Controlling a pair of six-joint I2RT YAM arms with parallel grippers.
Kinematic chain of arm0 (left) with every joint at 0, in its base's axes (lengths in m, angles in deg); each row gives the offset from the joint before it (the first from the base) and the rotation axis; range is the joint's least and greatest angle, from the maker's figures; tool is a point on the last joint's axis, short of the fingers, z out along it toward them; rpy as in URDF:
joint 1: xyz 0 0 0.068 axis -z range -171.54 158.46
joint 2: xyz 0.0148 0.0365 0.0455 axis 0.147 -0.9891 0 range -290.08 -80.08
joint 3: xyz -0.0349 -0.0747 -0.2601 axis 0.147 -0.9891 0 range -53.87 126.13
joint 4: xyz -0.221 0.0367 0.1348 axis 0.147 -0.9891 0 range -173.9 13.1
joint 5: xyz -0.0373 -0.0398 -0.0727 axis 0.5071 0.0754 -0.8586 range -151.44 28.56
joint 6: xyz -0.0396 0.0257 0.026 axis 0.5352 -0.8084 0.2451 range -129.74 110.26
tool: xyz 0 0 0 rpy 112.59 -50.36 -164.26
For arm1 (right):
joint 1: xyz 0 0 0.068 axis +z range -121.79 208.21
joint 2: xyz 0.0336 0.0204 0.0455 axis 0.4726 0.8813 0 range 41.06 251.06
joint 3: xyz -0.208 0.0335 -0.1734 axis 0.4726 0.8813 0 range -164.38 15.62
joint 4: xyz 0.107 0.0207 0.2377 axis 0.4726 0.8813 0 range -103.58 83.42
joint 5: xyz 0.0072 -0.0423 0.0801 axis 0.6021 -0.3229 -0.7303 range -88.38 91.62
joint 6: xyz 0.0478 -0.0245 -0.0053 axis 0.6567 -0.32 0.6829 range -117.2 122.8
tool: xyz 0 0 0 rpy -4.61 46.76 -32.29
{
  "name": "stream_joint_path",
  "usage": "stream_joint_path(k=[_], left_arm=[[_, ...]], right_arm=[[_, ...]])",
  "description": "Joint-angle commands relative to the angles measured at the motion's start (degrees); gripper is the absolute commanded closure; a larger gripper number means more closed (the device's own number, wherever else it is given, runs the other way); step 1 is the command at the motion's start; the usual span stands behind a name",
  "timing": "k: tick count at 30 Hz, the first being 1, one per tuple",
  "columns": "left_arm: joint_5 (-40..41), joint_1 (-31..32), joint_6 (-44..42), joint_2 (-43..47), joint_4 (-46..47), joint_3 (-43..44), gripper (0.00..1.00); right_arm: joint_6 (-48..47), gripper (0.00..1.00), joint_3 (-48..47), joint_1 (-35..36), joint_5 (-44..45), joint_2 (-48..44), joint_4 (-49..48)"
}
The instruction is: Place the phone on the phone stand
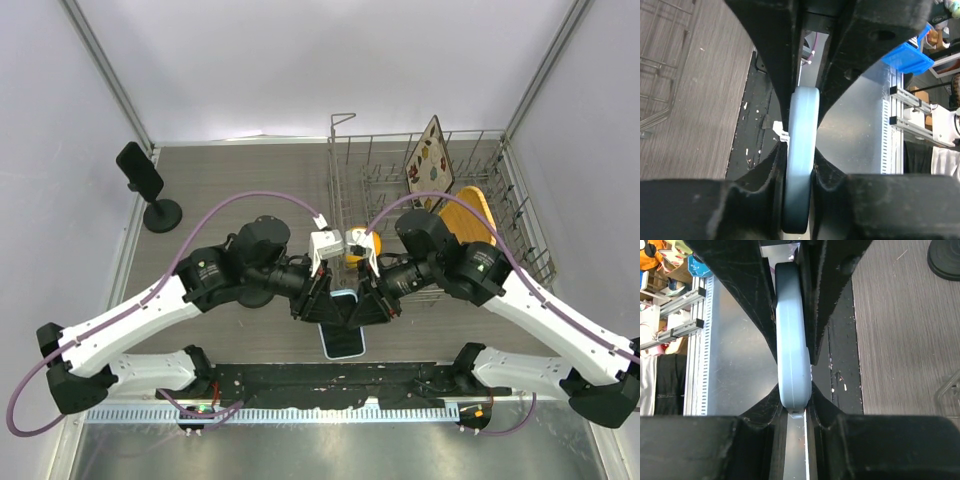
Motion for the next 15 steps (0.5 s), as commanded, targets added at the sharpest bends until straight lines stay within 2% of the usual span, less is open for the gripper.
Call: stream_joint_path(k=[1,3,4,6,7,8,11,13,15], left_arm=[[0.2,1.7,-0.4,0.8,0.7,2.0,0.82],[-0.9,1.7,-0.3,1.3,1.6,1.2,0.87],[-0.7,1.7,-0.7,1.6,1.7,0.9,0.99],[1.3,1.8,-1.0,2.1,1.7,0.3,1.0],[3.3,1.8,-0.4,3.3,1.7,0.2,1.0],[6.3,1.8,0.0,4.2,2.1,0.0,1.0],[15.1,1.7,1.5,9.4,3.9,-0.9,1.0],[20.7,1.7,2.4,12.6,5.9,-1.8,1.0],[24.5,1.7,3.3,18.3,7.1,-3.5,1.0]], right_arm=[[-0.3,0.99,-1.9,0.0,-0.8,-1.7,-6.5],[-0.4,0.99,-1.5,0.0,-0.8,-2.2,-6.6],[-0.3,0.99,-1.3,0.0,-0.6,-2.5,-6.9],[1.1,0.99,-0.5,0.0,-0.5,-3.5,-8.5],[1.5,0.93,-0.4,0.0,0.8,-3.6,-9.1],[2.5,0.71,0.2,0.0,1.6,-4.0,-11.3],[7.0,0.41,4.4,0.0,3.7,-6.4,-19.3],[11.8,0.35,9.4,0.0,5.5,-9.1,-24.0],[18.2,0.3,13.8,0.1,8.5,-11.5,-33.2]])
